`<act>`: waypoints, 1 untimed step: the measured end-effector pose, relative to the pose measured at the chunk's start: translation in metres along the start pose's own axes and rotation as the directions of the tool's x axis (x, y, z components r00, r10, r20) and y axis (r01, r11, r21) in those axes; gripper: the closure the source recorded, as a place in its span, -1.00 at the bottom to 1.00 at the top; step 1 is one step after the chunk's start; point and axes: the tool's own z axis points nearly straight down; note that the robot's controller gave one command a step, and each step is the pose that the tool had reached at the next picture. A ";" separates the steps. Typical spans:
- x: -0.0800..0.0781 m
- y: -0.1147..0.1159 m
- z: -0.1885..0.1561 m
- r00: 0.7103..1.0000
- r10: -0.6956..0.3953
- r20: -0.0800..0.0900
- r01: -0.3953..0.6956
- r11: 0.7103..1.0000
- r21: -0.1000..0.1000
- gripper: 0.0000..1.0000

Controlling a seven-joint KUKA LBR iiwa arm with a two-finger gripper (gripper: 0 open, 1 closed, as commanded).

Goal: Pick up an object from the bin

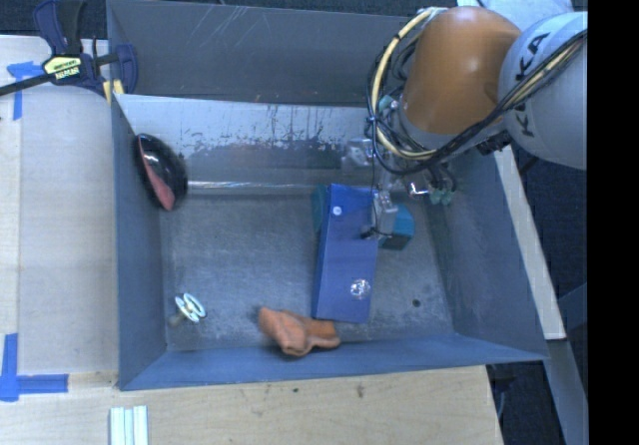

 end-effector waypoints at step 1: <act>-0.002 -0.003 0.001 1.000 -0.008 0.007 0.008 1.000 0.003 -1.00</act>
Offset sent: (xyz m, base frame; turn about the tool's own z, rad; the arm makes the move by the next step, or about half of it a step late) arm -0.0032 -0.0154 0.0987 -0.0743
